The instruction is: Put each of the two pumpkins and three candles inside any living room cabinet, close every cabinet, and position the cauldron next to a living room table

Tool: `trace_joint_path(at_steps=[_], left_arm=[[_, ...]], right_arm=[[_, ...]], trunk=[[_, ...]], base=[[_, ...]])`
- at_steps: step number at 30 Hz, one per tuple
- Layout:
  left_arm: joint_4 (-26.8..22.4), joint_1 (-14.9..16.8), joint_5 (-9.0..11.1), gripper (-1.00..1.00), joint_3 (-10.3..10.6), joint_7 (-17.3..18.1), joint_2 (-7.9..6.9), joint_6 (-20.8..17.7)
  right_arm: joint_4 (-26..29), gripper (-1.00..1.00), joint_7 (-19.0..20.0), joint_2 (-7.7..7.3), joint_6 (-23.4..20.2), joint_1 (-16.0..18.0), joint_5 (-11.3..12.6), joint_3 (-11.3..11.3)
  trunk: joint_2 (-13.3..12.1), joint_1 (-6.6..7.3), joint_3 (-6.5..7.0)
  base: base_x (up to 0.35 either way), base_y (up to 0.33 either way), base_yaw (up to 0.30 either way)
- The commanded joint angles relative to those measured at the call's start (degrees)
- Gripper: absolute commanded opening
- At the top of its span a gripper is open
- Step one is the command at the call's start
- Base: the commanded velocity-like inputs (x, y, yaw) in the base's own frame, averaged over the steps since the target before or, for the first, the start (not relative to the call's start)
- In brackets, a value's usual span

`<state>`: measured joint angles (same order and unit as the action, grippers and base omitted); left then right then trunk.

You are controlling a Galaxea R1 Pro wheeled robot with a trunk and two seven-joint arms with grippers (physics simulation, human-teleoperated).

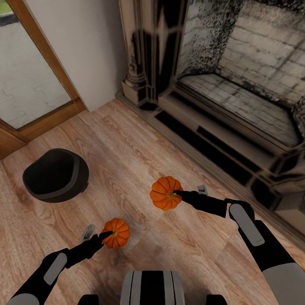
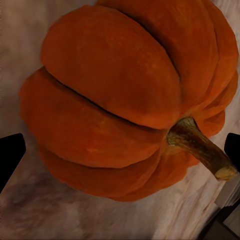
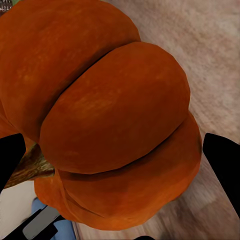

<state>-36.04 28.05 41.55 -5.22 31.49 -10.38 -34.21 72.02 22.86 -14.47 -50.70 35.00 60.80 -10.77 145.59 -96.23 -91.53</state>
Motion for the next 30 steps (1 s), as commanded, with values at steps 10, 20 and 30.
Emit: trace_joint_path(at_steps=[10,20,30], left_arm=[[0.00,0.00,0.28,1.00,-0.14,0.07,0.02,-0.43],[0.00,0.01,0.29,1.00,-0.14,0.08,0.08,-0.42],[0.00,0.03,0.27,1.00,-0.14,0.12,-0.02,-0.42]], right_arm=[[0.01,-1.00,0.22,-0.04,-0.11,0.01,-0.16,-0.04],[-0.02,-1.00,0.17,-0.04,-0.12,0.03,-0.16,-0.04],[-0.01,-1.00,0.18,-0.04,-0.12,0.01,-0.16,-0.07]], trunk=[[0.11,-0.17,-1.58],[0.11,-0.17,-1.58],[0.11,-0.17,-1.58]], base=[[0.000,0.000,0.000],[0.000,0.000,0.000],[0.017,-0.054,0.000]])
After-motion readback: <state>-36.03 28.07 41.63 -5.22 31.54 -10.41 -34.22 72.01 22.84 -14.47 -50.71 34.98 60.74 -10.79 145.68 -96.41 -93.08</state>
